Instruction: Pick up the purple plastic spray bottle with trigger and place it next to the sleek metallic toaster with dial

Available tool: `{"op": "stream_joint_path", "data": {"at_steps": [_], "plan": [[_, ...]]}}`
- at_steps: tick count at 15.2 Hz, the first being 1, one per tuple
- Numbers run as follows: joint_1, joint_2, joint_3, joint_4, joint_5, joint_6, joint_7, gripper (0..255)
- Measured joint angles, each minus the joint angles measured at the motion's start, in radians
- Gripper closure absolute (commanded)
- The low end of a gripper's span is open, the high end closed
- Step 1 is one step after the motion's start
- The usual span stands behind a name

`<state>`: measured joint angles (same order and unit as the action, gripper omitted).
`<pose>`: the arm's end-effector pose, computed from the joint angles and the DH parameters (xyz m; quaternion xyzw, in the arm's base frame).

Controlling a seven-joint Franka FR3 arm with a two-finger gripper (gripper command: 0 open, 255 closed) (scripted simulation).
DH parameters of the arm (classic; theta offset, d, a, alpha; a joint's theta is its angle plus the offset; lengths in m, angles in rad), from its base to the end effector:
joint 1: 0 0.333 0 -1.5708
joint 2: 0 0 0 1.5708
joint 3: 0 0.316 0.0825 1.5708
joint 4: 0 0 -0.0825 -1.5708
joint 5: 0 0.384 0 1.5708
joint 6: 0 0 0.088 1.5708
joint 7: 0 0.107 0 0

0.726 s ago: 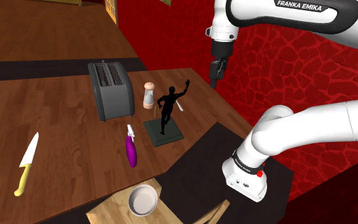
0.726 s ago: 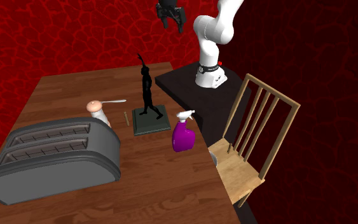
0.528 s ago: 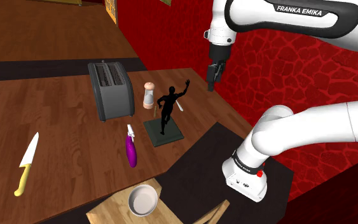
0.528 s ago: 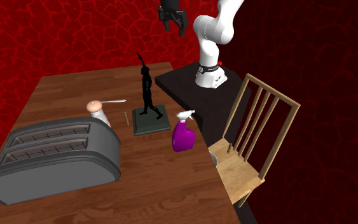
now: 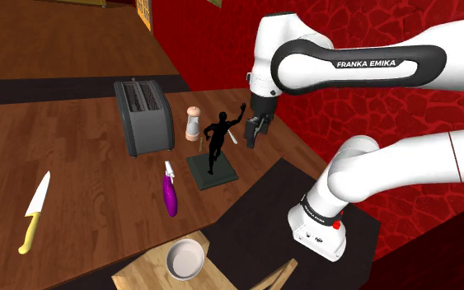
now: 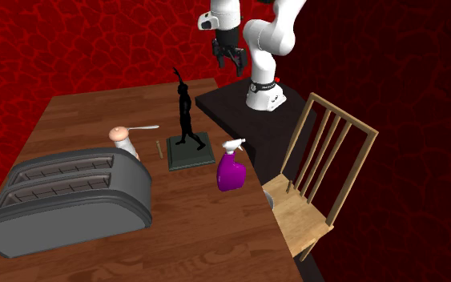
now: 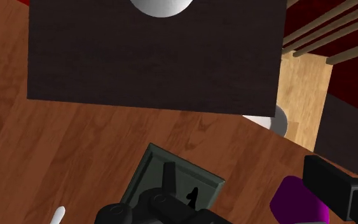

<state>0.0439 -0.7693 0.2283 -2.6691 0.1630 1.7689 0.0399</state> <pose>0.2913 0.0952 0.4472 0.9959 0.0571 -0.0692 0.0090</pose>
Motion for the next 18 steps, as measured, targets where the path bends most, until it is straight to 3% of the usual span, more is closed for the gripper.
{"op": "stream_joint_path", "data": {"at_steps": [10, 14, 16, 18], "plan": [[0.079, 0.111, 0.287, -0.125, 0.125, 0.451, 0.261, 0], [0.032, 0.263, 0.442, -0.105, 0.101, 0.65, 0.402, 0], [-0.026, 0.347, 0.533, -0.089, 0.051, 0.747, 0.489, 0], [-0.135, 0.45, 0.653, -0.05, -0.051, 0.838, 0.608, 0]]}}
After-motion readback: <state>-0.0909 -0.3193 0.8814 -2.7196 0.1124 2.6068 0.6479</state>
